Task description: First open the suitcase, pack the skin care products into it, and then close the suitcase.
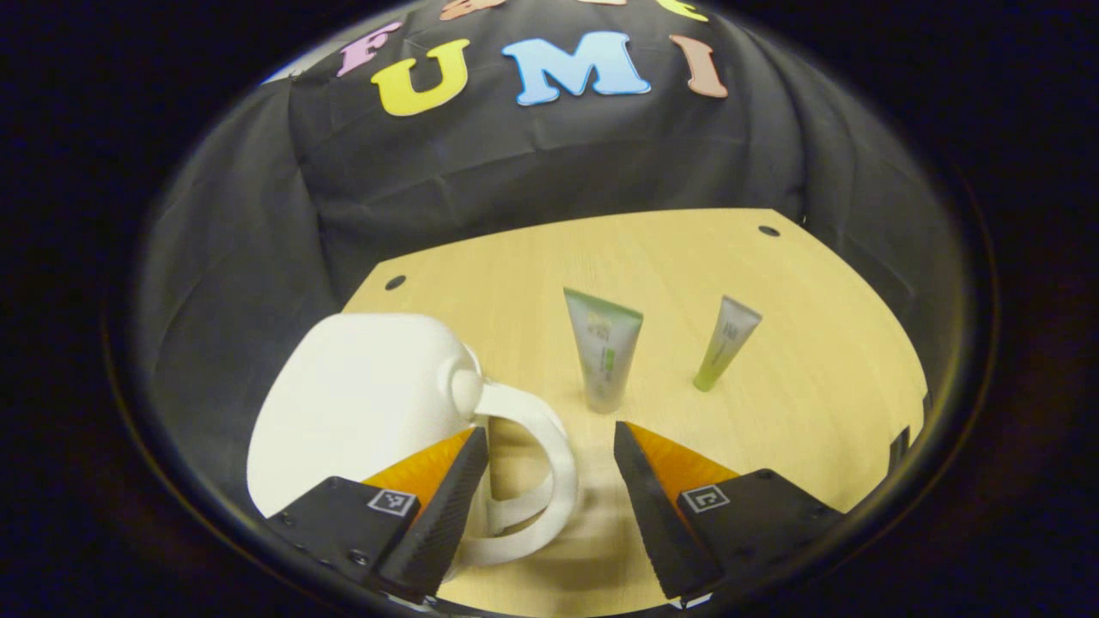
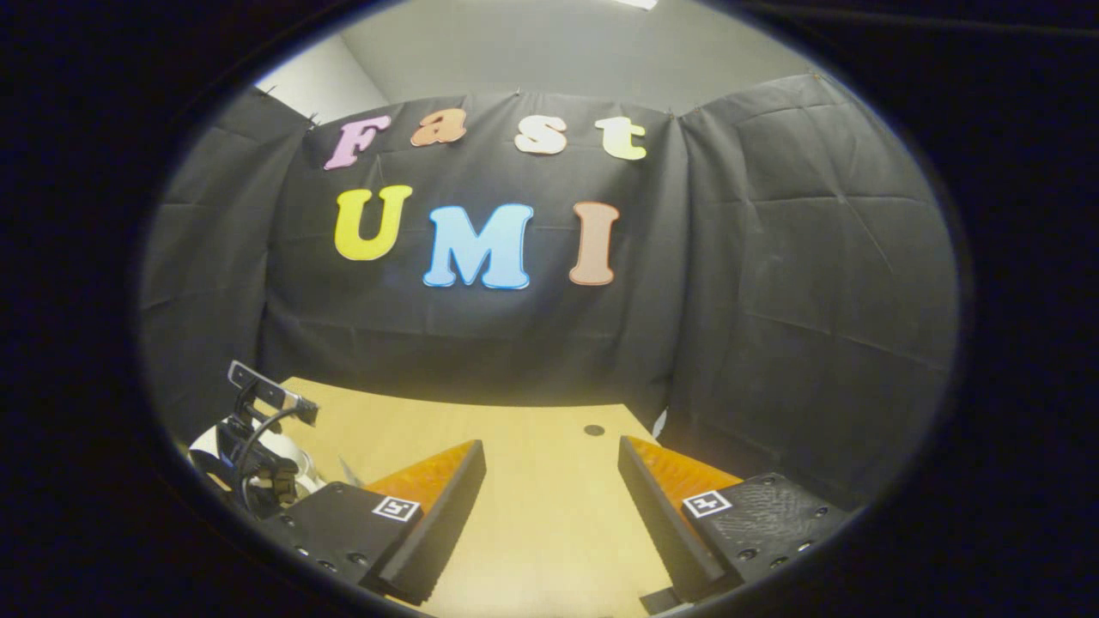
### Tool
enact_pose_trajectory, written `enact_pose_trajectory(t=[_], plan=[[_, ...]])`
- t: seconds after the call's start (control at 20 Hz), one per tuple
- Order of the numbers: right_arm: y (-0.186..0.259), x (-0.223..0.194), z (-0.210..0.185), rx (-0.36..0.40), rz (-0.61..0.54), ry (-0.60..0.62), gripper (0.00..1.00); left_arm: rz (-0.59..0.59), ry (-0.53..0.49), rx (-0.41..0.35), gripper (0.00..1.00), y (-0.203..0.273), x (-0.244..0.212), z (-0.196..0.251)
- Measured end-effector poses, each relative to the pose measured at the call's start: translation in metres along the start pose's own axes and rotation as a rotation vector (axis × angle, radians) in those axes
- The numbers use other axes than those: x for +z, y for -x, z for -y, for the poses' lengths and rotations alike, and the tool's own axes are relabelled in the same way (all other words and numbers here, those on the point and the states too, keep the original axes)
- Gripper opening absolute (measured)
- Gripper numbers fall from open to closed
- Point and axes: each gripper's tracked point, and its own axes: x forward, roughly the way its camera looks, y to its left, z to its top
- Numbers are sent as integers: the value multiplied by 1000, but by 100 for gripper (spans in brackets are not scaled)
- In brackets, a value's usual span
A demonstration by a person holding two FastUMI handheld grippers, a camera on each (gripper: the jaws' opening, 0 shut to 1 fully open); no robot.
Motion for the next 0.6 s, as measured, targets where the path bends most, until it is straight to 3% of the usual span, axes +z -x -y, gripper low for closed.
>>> enact_pose_trajectory(t=[0.1,0.15,0.2,0.25,0.35,0.5,0.55,0.6], plan=[[0,-2,7,-12,-8,2,94,-37,22,1,96,-9,-11,2],[0,-3,9,-14,-11,3,94,-56,30,9,89,-10,-15,0],[-1,-5,10,-13,-15,4,95,-79,46,-5,78,-13,-21,2],[-1,-5,9,-8,-19,5,95,-106,62,5,58,-15,-27,-1],[-4,-8,7,6,-26,11,95,-128,99,-24,37,-21,-31,-3],[-8,-9,0,31,-27,22,94,-113,121,-74,29,-17,-27,1],[-9,-9,-3,40,-27,24,94,-101,98,-74,28,-13,-24,1],[-11,-9,-6,48,-26,27,94,-79,63,-67,21,-6,-14,1]])
